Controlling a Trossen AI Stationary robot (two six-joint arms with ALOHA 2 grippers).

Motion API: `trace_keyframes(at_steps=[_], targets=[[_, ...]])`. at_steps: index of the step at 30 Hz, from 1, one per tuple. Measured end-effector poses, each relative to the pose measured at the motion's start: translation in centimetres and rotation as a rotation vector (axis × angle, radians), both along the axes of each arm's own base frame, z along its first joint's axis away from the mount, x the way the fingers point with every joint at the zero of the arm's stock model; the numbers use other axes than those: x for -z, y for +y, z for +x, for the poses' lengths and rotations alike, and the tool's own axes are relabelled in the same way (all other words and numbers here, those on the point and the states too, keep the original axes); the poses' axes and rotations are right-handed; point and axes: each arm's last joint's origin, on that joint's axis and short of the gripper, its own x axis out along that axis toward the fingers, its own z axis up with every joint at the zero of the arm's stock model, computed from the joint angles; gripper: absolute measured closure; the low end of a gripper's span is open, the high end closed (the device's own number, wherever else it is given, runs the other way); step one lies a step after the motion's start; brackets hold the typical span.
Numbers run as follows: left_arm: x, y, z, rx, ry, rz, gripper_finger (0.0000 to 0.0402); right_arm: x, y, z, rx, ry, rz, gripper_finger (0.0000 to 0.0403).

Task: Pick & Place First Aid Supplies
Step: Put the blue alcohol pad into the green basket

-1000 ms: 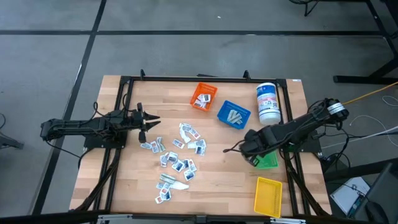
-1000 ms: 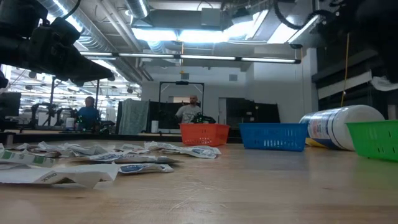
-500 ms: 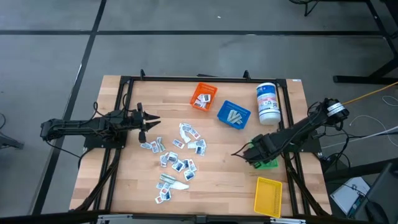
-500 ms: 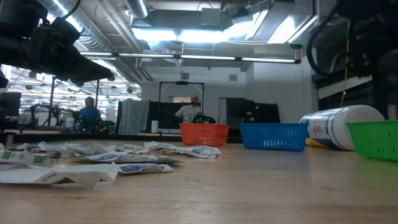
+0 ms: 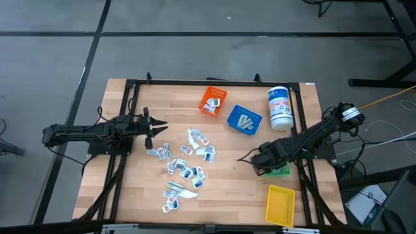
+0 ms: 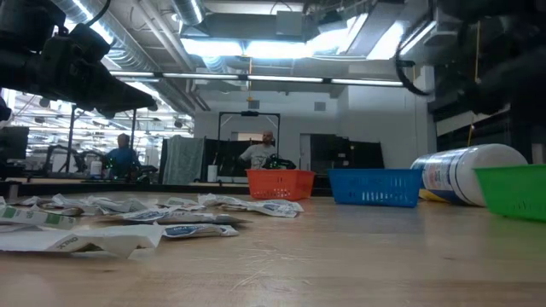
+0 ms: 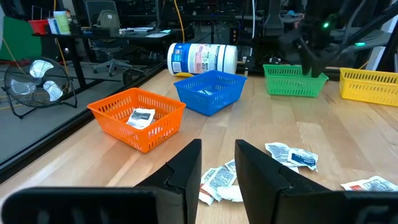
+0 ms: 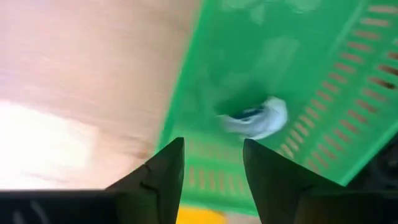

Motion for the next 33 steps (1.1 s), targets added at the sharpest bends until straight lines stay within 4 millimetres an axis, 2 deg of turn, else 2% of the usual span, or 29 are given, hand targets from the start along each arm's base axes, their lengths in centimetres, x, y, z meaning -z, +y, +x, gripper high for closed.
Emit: trace_keyframes(at_steps=[9, 15, 22, 26, 29, 33], targets=[[0.0, 0.0, 0.0, 0.0, 0.0, 0.0, 0.0311, -3.5, -0.3, 3.6, -0.042, -0.329, -0.126, 0.0246], [0.0, 0.0, 0.0, -0.001, 0.0, 0.0, 0.0309, -4.3, -0.6, 6.4, -0.153, -0.645, -0.276, 0.0247], [0.0, 0.0, 0.0, 0.0, 0.0, 0.0, 0.031, -3.0, -0.9, 10.4, -0.274, -0.836, -0.357, 0.0247], [0.0, 0.0, 0.0, 0.0, 0.0, 0.0, 0.0309, -1.7, -1.7, 12.4, -0.356, -0.886, -0.328, 0.0247], [0.0, 0.0, 0.0, 0.0, 0.0, 0.0, 0.031, -1.1, -2.7, 13.4, -0.416, -0.916, -0.289, 0.0247], [0.0, 0.0, 0.0, 0.0, 0.0, 0.0, 0.031, -0.5, -4.1, 13.8, -0.546, -0.916, -0.234, 0.0247]])
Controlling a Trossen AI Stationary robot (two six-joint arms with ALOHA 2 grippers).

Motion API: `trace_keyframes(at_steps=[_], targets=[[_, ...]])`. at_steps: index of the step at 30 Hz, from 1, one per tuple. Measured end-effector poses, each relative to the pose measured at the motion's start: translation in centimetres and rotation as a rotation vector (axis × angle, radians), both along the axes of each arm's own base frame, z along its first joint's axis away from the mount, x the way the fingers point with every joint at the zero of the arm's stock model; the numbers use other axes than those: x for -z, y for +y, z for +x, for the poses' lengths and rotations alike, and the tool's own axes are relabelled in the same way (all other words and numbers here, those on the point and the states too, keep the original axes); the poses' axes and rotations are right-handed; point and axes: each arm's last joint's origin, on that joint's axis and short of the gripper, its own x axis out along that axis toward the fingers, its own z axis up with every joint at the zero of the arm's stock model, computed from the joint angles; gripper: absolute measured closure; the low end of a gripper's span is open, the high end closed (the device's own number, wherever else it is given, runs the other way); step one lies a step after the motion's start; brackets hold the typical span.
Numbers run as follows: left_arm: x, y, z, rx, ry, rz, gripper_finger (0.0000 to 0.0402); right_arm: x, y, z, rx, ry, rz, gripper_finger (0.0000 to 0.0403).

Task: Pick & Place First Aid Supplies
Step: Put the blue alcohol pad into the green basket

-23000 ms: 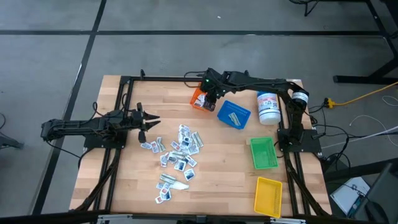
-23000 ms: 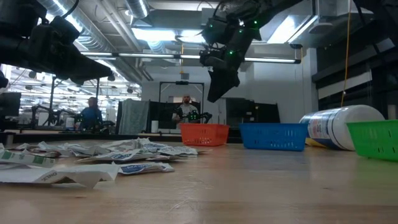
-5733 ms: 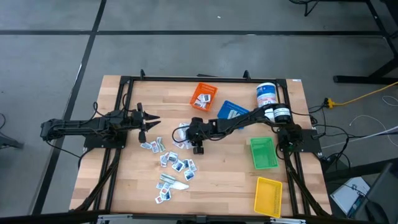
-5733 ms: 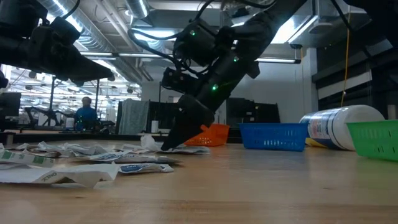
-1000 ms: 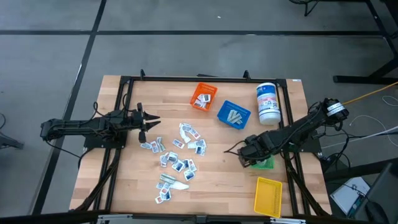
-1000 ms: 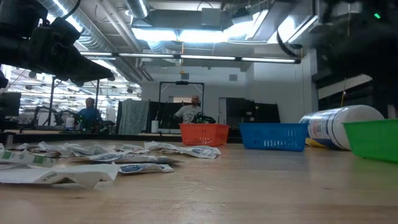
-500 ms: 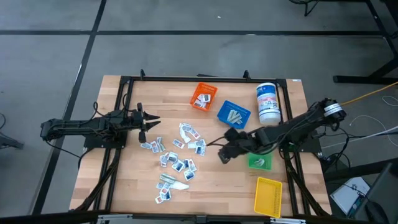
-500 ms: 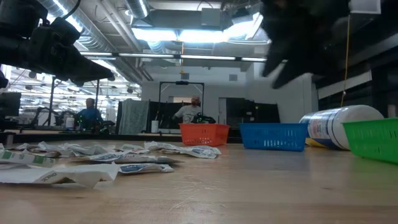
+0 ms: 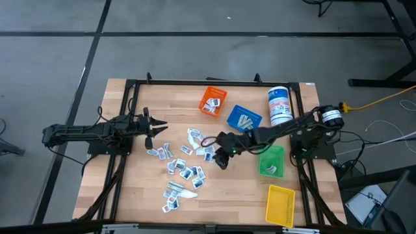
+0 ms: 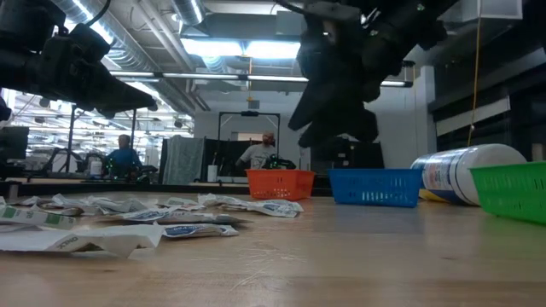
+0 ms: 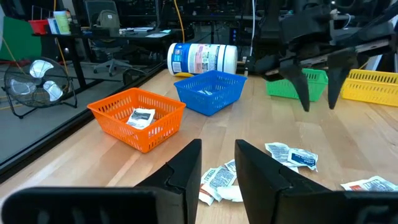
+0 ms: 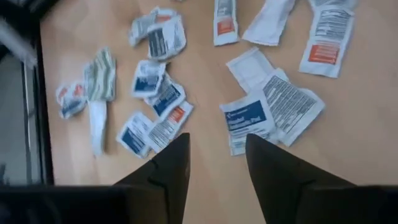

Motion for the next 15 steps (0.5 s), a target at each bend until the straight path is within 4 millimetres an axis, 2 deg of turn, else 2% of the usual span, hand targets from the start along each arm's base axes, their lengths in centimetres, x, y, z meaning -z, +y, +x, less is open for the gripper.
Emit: trace_keyframes(at_steps=[3, 5, 15], targets=[[0.0, 0.0, 0.0, 0.0, 0.0, 0.0, 0.0309, -0.4, -0.5, 0.3, -0.133, -0.029, -0.037, 0.0247], [0.0, 0.0, 0.0, 0.0, 0.0, 0.0, 0.0309, -1.0, -0.8, 1.0, -0.158, -0.049, -0.052, 0.0247], [0.0, 0.0, 0.0, -0.001, 0.0, 0.0, 0.0309, -4.7, -4.3, 5.3, -0.056, 0.063, -0.057, 0.0247]])
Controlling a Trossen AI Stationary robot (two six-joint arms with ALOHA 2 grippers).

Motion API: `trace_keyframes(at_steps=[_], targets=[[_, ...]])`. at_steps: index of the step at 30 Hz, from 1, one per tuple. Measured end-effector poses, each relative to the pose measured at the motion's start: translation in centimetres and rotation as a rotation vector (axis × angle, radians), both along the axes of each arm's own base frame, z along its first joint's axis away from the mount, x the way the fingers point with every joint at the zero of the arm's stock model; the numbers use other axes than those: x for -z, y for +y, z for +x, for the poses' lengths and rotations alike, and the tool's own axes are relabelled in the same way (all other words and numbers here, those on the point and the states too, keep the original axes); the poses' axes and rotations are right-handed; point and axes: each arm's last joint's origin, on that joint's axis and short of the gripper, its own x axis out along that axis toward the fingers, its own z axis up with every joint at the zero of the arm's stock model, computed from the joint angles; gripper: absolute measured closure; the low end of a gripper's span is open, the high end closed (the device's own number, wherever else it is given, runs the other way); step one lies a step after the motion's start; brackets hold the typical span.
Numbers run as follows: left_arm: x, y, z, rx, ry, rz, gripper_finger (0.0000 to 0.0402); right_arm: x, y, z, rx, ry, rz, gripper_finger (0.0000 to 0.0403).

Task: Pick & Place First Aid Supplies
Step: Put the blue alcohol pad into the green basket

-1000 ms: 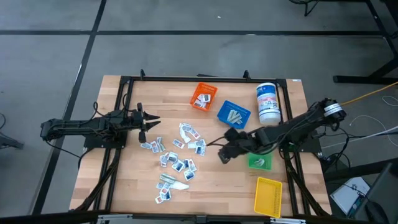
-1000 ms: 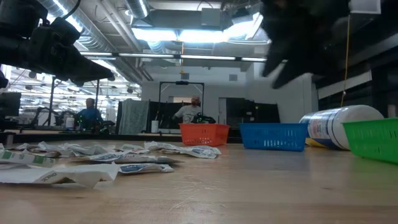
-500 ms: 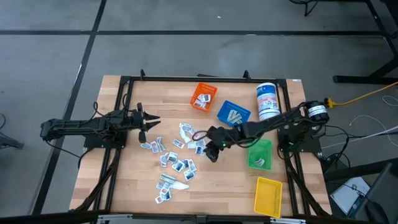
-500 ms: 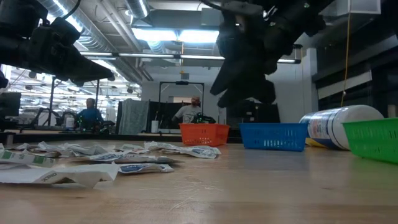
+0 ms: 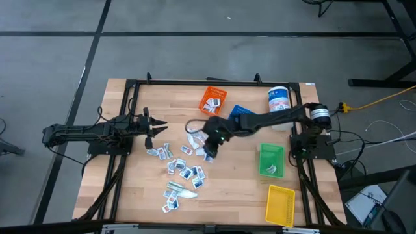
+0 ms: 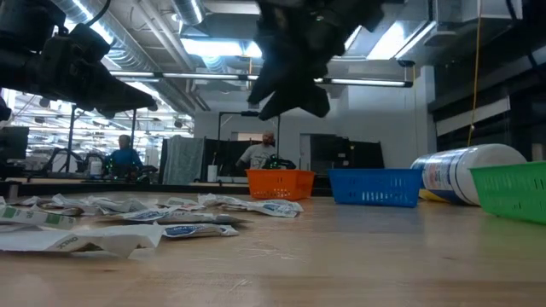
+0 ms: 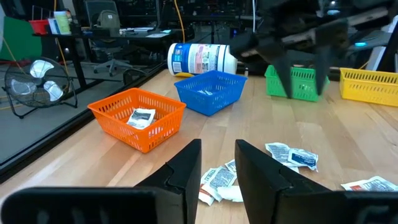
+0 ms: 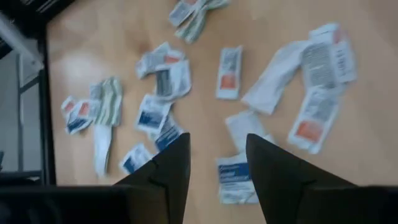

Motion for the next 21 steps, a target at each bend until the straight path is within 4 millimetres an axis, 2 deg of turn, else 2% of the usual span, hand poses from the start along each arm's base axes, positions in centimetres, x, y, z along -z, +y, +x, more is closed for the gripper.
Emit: trace_keyframes(at_steps=[6, 10, 21], targets=[[0.0, 0.0, 0.0, 0.0, 0.001, 0.0, 0.031, -0.7, -0.5, 2.4, 0.013, 0.021, 0.0, 0.0247], [0.0, 0.0, 0.0, 0.0, 0.0, 0.0, 0.0309, -0.6, -0.5, 3.3, 0.011, -0.003, -0.001, 0.0247], [0.0, 0.0, 0.0, -0.001, 0.0, 0.0, 0.0309, -0.7, 1.7, 3.4, -0.039, -0.027, 0.004, 0.0247]])
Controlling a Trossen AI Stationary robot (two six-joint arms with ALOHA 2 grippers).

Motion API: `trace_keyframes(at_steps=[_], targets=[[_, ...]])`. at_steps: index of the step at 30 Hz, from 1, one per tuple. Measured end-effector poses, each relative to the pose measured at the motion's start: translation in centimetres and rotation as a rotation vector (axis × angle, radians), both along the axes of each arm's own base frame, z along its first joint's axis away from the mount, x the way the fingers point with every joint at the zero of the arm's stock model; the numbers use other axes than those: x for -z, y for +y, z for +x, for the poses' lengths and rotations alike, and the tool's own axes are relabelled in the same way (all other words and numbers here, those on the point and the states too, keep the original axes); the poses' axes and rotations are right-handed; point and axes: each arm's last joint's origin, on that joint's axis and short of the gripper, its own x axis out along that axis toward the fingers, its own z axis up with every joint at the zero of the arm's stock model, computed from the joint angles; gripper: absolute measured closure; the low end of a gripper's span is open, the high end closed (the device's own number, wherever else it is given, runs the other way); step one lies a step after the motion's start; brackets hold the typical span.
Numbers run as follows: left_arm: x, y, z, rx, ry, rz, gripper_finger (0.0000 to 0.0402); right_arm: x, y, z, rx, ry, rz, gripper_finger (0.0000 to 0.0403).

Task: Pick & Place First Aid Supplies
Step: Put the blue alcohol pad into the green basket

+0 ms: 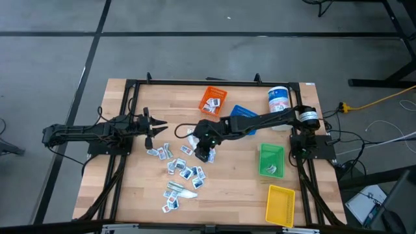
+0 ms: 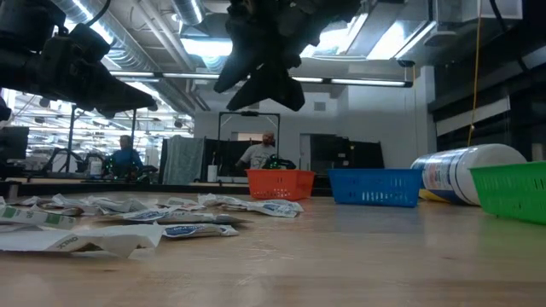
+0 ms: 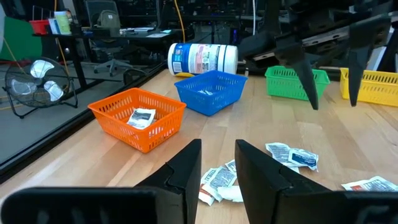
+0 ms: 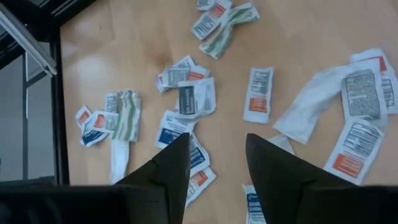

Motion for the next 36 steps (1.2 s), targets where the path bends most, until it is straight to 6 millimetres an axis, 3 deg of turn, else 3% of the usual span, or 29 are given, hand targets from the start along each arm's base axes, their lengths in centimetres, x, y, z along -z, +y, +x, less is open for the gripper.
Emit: trace_keyframes(at_steps=[8, 16, 36], targets=[[0.0, 0.0, 0.0, 0.0, 0.0, 0.0, 0.0309, -0.3, 0.6, 0.2, -0.017, -0.04, 0.0, 0.0247], [0.0, 0.0, 0.0, 0.0, 0.0, 0.0, 0.031, -0.6, -0.4, 0.5, -0.049, -0.093, -0.062, 0.0247], [0.0, 0.0, 0.0, -0.001, 0.0, 0.0, 0.0311, -0.9, -0.6, 0.7, -0.092, -0.137, -0.112, 0.0247]])
